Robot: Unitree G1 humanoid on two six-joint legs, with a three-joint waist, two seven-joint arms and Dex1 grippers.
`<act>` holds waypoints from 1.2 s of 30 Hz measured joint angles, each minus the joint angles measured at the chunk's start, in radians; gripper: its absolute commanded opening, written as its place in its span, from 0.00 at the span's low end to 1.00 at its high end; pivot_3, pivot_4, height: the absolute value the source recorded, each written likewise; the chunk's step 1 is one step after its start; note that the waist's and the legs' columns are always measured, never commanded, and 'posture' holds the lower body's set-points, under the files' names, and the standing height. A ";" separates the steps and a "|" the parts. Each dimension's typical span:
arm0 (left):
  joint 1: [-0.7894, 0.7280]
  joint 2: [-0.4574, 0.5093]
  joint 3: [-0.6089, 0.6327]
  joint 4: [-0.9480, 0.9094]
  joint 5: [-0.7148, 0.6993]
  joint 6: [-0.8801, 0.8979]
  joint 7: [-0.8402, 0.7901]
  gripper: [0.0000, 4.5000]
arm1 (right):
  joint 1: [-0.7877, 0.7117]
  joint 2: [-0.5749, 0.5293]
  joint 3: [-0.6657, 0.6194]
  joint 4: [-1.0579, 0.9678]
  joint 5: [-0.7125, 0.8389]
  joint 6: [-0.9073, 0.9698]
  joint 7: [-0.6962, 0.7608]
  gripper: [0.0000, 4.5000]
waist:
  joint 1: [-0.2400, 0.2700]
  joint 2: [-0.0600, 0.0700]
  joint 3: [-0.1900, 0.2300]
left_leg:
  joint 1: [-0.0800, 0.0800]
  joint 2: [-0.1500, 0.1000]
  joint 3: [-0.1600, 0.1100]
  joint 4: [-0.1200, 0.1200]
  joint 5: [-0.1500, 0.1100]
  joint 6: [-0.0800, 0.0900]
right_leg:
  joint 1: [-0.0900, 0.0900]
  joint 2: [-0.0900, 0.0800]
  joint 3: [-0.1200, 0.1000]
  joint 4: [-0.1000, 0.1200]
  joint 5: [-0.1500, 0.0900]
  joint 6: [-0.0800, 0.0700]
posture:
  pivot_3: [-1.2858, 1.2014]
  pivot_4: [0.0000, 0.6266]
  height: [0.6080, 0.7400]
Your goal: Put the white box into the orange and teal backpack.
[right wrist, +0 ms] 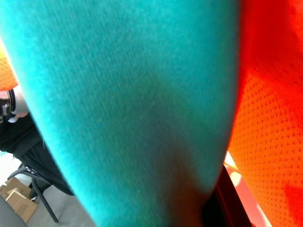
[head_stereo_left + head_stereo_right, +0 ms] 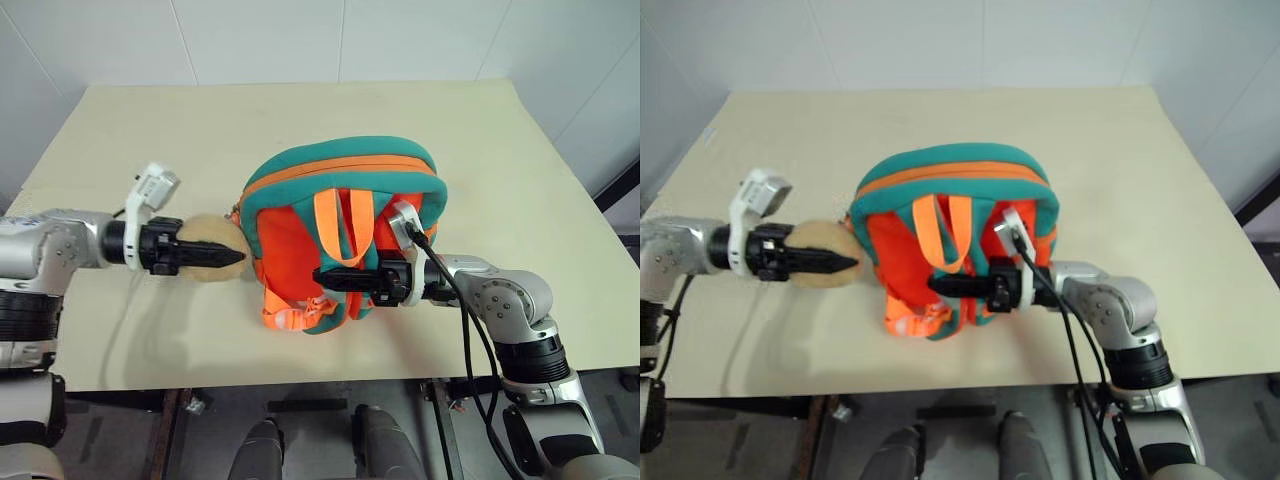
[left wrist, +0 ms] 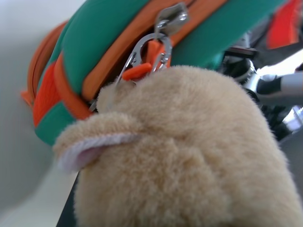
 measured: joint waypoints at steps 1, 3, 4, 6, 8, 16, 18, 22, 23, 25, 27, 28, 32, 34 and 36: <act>0.012 -0.012 -0.002 -0.001 0.001 0.001 0.012 0.41 | 0.000 0.000 0.000 0.000 0.000 0.001 -0.001 0.02 | 0.000 0.000 0.000 | 0.000 0.000 0.000 0.000 0.000 0.000 | 0.000 0.000 0.000 0.000 0.000 0.000 | 0.52 0.24 1.00; 0.046 -0.042 -0.003 -0.002 0.002 0.001 0.033 0.41 | 0.000 0.000 -0.001 0.000 0.001 0.002 -0.007 0.02 | 0.000 0.000 0.000 | 0.000 0.000 0.000 0.000 0.000 0.000 | 0.000 0.000 0.000 0.000 0.000 0.000 | 0.52 0.24 1.00; 0.068 -0.055 -0.006 -0.003 0.003 -0.001 0.041 0.41 | 0.000 0.001 -0.001 0.000 0.004 0.004 -0.009 0.02 | 0.001 0.000 0.000 | 0.000 0.000 0.000 0.000 0.000 0.000 | 0.000 0.000 0.000 0.000 0.000 0.000 | 0.52 0.24 1.00; 0.108 -0.077 -0.006 -0.004 0.007 -0.024 0.057 0.41 | 0.001 0.001 -0.001 -0.002 0.009 0.008 -0.016 0.02 | 0.002 0.000 0.000 | 0.000 0.000 0.000 0.000 0.000 0.000 | 0.000 0.000 0.000 0.000 0.000 0.000 | 0.52 0.24 1.00; 0.123 -0.102 0.018 -0.003 0.009 -0.075 0.065 0.41 | 0.001 0.001 -0.001 -0.010 0.012 0.015 -0.020 0.02 | 0.006 0.000 0.000 | 0.000 0.000 0.000 0.001 0.000 0.000 | 0.000 0.000 0.000 0.000 0.000 0.000 | 0.52 0.24 1.00; 0.175 -0.166 0.091 0.002 0.097 -0.401 0.118 0.62 | 0.005 0.000 -0.011 -0.018 0.031 0.020 -0.036 0.02 | 0.011 0.000 0.000 | 0.000 0.000 0.000 0.000 0.000 -0.001 | 0.000 -0.001 0.000 -0.002 0.000 0.000 | 0.52 0.24 1.00; 0.189 -0.163 0.091 -0.011 0.129 -0.470 0.126 0.76 | 0.005 -0.009 -0.011 -0.021 0.030 0.019 -0.036 0.02 | 0.012 0.000 0.000 | 0.000 0.000 0.000 0.000 0.000 -0.001 | 0.000 -0.001 0.000 -0.002 0.000 0.000 | 0.52 0.24 1.00; 0.234 -0.136 0.107 -0.058 0.155 -0.532 0.127 1.00 | 0.008 -0.057 -0.014 -0.056 0.023 0.012 -0.036 0.02 | 0.012 0.000 0.000 | -0.001 0.000 0.000 0.000 0.000 -0.001 | 0.000 -0.001 0.000 -0.003 0.000 0.000 | 0.52 0.24 1.00; 0.250 -0.119 0.113 -0.075 0.155 -0.537 0.121 1.00 | 0.010 -0.068 -0.016 -0.066 0.019 0.004 -0.036 0.10 | 0.011 0.000 0.000 | -0.001 0.000 0.000 0.000 0.000 -0.001 | 0.000 -0.001 0.000 -0.004 0.000 0.000 | 0.52 0.24 1.00; 0.271 -0.093 0.128 -0.101 0.154 -0.542 0.109 1.00 | 0.023 -0.096 -0.028 -0.085 0.010 -0.008 -0.036 0.25 | 0.015 0.000 0.000 | -0.001 0.000 0.000 0.000 -0.001 -0.001 | 0.000 -0.001 0.000 -0.004 0.000 0.000 | 0.52 0.24 1.00; 0.292 -0.071 0.146 -0.127 0.154 -0.546 0.099 1.00 | 0.032 -0.122 -0.038 -0.107 0.004 -0.028 -0.031 0.39 | 0.019 0.000 0.000 | -0.001 0.000 0.001 0.000 -0.001 -0.001 | 0.000 -0.001 0.000 -0.005 0.000 0.000 | 0.52 0.24 1.00; 0.295 -0.064 0.155 -0.128 0.154 -0.549 0.096 1.00 | 0.036 -0.138 -0.040 -0.118 -0.002 -0.040 -0.026 0.48 | 0.021 0.000 0.000 | -0.001 0.000 0.001 0.000 -0.001 -0.001 | 0.001 -0.001 0.000 -0.005 0.000 0.000 | 0.52 0.24 1.00; 0.304 -0.037 0.181 -0.128 0.155 -0.581 0.087 1.00 | 0.045 -0.205 -0.045 -0.150 -0.067 -0.133 0.003 0.76 | 0.028 0.000 0.000 | -0.001 0.000 0.001 0.000 -0.001 -0.001 | 0.001 -0.001 0.000 -0.007 0.000 0.000 | 0.52 0.24 1.00; 0.307 -0.032 0.191 -0.124 0.156 -0.597 0.078 1.00 | 0.060 -0.214 -0.055 -0.157 -0.097 -0.197 0.013 0.92 | 0.028 0.000 0.000 | -0.001 0.000 0.001 0.000 -0.001 0.000 | 0.002 -0.001 0.000 -0.008 0.000 0.000 | 0.52 0.24 1.00; 0.312 -0.032 0.192 -0.123 0.156 -0.604 0.068 1.00 | 0.073 -0.221 -0.063 -0.167 -0.118 -0.242 0.015 1.00 | 0.028 0.000 0.000 | -0.002 0.000 0.001 0.000 -0.001 0.000 | 0.001 -0.001 0.000 -0.009 0.001 0.000 | 0.52 0.24 1.00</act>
